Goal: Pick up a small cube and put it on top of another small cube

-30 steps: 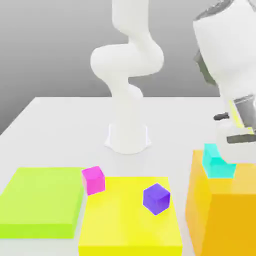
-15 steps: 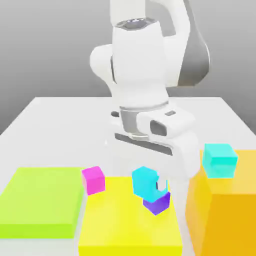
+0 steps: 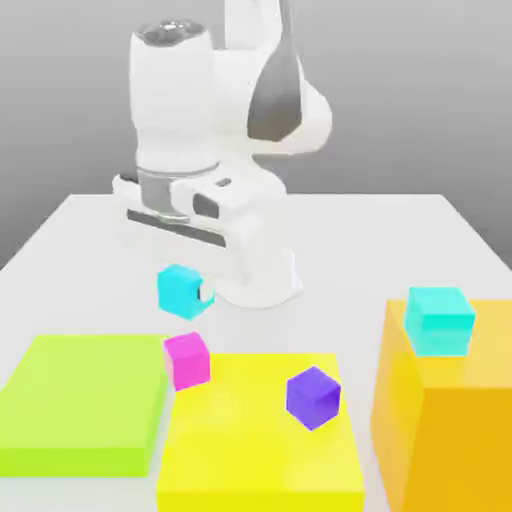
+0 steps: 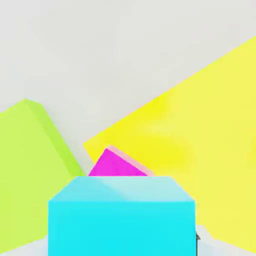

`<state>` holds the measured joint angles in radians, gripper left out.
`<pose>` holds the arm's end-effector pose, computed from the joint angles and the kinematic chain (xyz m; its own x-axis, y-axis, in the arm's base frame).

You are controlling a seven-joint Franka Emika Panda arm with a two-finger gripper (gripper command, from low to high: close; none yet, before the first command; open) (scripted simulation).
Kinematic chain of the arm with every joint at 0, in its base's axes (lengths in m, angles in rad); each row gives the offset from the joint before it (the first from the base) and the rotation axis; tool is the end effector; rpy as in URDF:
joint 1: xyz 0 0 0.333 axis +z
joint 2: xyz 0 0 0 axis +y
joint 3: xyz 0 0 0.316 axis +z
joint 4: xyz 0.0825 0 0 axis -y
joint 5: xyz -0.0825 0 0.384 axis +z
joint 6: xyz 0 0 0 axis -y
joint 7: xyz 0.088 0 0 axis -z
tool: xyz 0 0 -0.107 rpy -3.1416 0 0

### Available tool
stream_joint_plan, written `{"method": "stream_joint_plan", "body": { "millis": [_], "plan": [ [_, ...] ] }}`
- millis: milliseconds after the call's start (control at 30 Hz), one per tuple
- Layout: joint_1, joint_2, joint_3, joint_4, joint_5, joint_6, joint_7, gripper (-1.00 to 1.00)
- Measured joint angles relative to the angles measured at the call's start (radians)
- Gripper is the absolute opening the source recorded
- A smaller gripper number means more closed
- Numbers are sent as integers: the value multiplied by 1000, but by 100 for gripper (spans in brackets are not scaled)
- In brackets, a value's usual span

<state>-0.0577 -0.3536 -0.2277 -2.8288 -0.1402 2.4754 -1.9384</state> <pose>0.3456 -0.0930 0.2973 -0.2052 0.9787 -0.0057 0.9787 0.2051 -0.0068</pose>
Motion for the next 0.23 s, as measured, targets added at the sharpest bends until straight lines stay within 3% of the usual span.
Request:
{"method": "stream_joint_plan", "body": {
  "millis": [100,133,233],
  "plan": [
    [8,88,-13,-21,12,110,-10,-100],
    [12,114,-15,-28,20,143,-16,100],
    [12,114,-15,-28,20,143,-16,100]
  ]
}}
